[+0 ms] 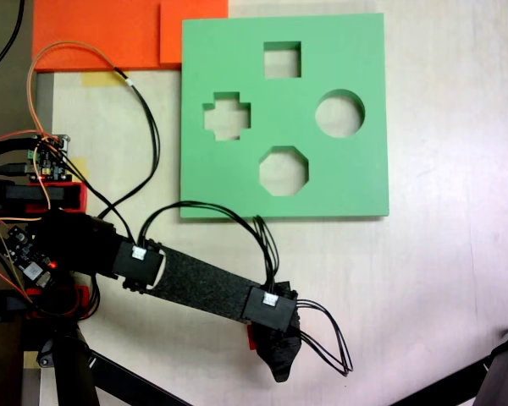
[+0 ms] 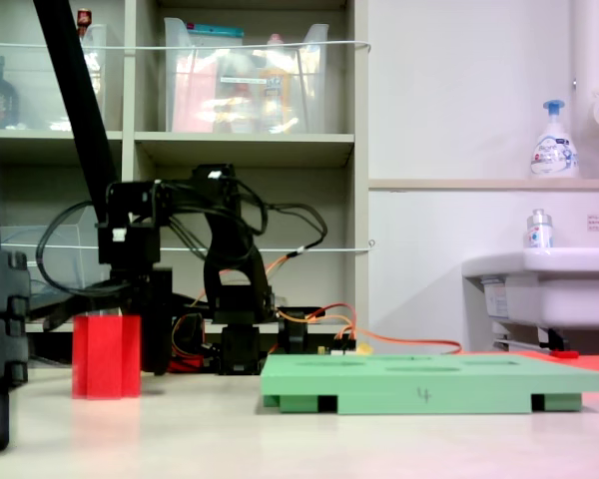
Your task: Put the cross columnar block into the corresponding hole
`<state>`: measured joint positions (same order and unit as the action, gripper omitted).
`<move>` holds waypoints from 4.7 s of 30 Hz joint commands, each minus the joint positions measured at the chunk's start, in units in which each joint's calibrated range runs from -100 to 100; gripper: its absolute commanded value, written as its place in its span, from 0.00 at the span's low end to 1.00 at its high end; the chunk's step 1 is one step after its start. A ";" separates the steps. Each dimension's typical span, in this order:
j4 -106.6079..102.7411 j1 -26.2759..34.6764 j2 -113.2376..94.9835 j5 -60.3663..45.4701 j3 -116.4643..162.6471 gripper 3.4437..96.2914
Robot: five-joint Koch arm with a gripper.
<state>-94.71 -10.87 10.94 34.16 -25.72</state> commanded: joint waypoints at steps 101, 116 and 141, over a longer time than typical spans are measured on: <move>-5.29 39.56 -9.69 41.76 -6.68 0.39; -5.29 37.36 -3.68 40.10 -7.28 0.49; -4.23 29.60 -59.97 7.72 -18.84 0.88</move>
<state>-98.24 20.98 -37.62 47.99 -40.13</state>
